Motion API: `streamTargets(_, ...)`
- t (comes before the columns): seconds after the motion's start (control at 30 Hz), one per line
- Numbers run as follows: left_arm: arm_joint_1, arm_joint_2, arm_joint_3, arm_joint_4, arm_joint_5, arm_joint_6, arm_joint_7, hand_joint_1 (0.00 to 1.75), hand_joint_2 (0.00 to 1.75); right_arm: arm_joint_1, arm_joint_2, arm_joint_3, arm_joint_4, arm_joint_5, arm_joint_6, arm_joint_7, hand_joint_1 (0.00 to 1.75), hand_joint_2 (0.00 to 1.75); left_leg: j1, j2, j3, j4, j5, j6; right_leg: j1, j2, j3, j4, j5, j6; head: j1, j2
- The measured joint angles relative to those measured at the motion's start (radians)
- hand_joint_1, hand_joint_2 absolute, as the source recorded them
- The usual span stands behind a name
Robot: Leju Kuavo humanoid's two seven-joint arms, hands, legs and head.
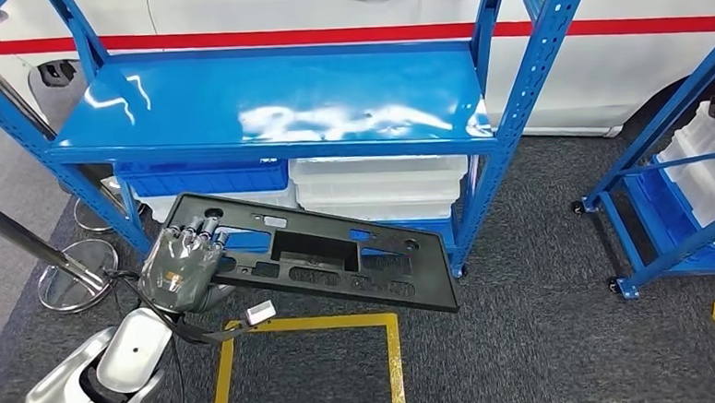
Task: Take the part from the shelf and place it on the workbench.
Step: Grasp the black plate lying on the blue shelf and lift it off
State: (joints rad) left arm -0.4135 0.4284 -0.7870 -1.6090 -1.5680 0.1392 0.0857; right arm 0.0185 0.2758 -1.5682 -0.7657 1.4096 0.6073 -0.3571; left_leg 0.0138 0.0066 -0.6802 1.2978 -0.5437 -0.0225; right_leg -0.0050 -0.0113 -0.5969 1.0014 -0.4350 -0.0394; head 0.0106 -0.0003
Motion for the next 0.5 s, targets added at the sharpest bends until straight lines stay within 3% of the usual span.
streamTargets(0.07,0.001,0.0,0.001,0.001,0.0,0.0,0.0,1.75,0.0,0.0,0.0,0.0,0.003,0.001,0.0,0.0,0.0,0.0,0.003,0.0,0.08,-0.075,0.048,-0.003,-0.002,-0.001,-0.039,0.019,0.017,0.008,0.0,0.0)
streamTargets(0.13,0.004,0.0,0.008,0.001,0.0,0.003,-0.005,1.75,0.0,0.0,0.0,0.0,0.005,-0.001,0.003,0.0,0.0,0.0,0.001,-0.001,0.179,-0.213,0.026,0.003,-0.001,0.0,-0.063,0.035,0.032,0.019,0.0,0.0)
streamTargets(0.2,0.012,-0.001,0.022,0.0,0.0,0.009,-0.016,1.75,0.0,0.001,0.0,0.0,0.007,-0.005,0.009,-0.001,0.0,0.0,-0.004,-0.003,0.217,-0.283,-0.001,0.015,0.002,0.001,-0.072,0.039,0.051,0.03,0.0,0.0)
streamTargets(0.27,0.021,-0.002,0.036,-0.002,0.0,0.016,-0.029,1.75,0.0,0.003,-0.001,-0.001,0.008,-0.01,0.016,-0.002,0.0,0.0,-0.003,-0.001,0.201,-0.286,0.016,0.032,0.0,0.004,-0.078,0.039,0.055,0.041,0.0,0.0)
streamTargets(0.3,0.024,-0.002,0.042,-0.003,0.0,0.018,-0.033,1.75,0.0,0.004,-0.001,-0.001,0.009,-0.012,0.019,-0.003,0.0,0.0,-0.001,0.001,0.191,-0.287,0.028,0.042,-0.001,0.005,-0.086,0.054,0.03,0.046,0.0,0.0)
streamTargets(0.4,0.033,-0.004,0.059,-0.006,0.0,0.02,-0.04,1.75,0.0,0.005,-0.001,-0.001,0.012,-0.018,0.023,-0.005,0.0,0.0,-0.003,0.004,0.148,-0.286,0.067,0.06,-0.005,0.007,-0.124,0.199,-0.122,0.057,0.0,0.0)
streamTargets(0.43,0.036,-0.004,0.065,-0.007,0.0,0.02,-0.041,1.75,0.0,0.005,-0.001,-0.001,0.014,-0.019,0.024,-0.005,0.0,0.0,-0.004,0.004,0.131,-0.285,0.08,0.06,-0.006,0.007,-0.132,0.257,-0.151,0.059,0.0,0.0)
streamTargets(0.47,0.039,-0.004,0.069,-0.007,0.0,0.02,-0.041,1.75,0.0,0.005,-0.001,-0.001,0.015,-0.021,0.025,-0.006,0.0,0.0,-0.006,0.004,0.113,-0.283,0.092,0.061,-0.007,0.007,-0.13,0.296,-0.153,0.06,0.0,0.0)
streamTargets(0.5,0.042,-0.004,0.073,-0.008,0.0,0.02,-0.043,1.75,0.0,0.005,-0.001,-0.001,0.016,-0.023,0.026,-0.006,0.0,0.0,-0.007,0.004,0.093,-0.28,0.105,0.06,-0.007,0.007,-0.114,0.311,-0.134,0.059,0.0,0.0)
